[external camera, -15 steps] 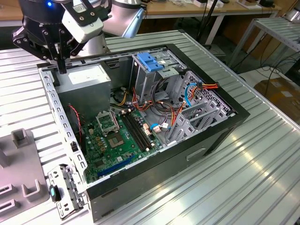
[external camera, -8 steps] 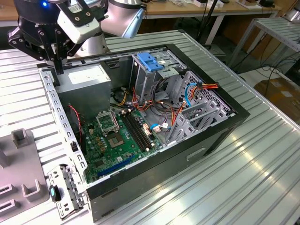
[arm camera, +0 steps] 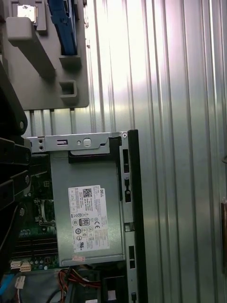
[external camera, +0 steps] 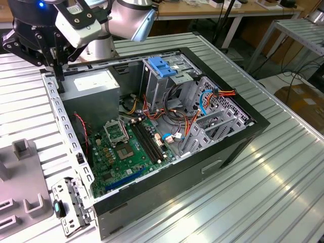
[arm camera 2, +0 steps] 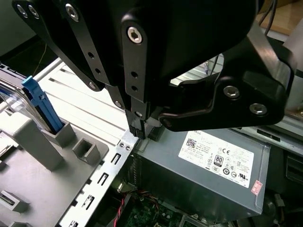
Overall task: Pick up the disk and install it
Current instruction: 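Reach for the disk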
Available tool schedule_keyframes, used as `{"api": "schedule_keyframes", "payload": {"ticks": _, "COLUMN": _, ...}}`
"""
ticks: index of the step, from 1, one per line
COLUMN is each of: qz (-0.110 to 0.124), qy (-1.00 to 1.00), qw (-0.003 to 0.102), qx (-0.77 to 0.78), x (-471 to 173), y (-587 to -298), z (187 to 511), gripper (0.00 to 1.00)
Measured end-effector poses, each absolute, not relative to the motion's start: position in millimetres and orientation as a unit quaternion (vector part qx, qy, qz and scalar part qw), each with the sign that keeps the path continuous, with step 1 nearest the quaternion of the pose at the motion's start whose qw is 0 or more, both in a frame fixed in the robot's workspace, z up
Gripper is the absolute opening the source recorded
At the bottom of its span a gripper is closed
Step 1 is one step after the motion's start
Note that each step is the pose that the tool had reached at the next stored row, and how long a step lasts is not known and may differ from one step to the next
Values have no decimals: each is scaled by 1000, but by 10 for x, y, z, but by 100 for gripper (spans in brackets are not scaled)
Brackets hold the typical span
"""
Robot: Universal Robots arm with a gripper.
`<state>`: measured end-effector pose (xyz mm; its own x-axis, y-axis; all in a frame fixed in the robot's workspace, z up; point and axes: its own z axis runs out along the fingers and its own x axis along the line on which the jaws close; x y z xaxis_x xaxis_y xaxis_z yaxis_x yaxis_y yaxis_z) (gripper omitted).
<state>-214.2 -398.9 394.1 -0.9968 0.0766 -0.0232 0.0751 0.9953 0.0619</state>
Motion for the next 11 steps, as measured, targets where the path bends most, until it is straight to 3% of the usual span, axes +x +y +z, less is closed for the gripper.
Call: {"api": "schedule_keyframes", "payload": {"ticks": 11, "qz": 31, "qy": 999, "qw": 13, "qx": 38, "x": -2245, "y": -3989, "z": 3941, "gripper": 11}}
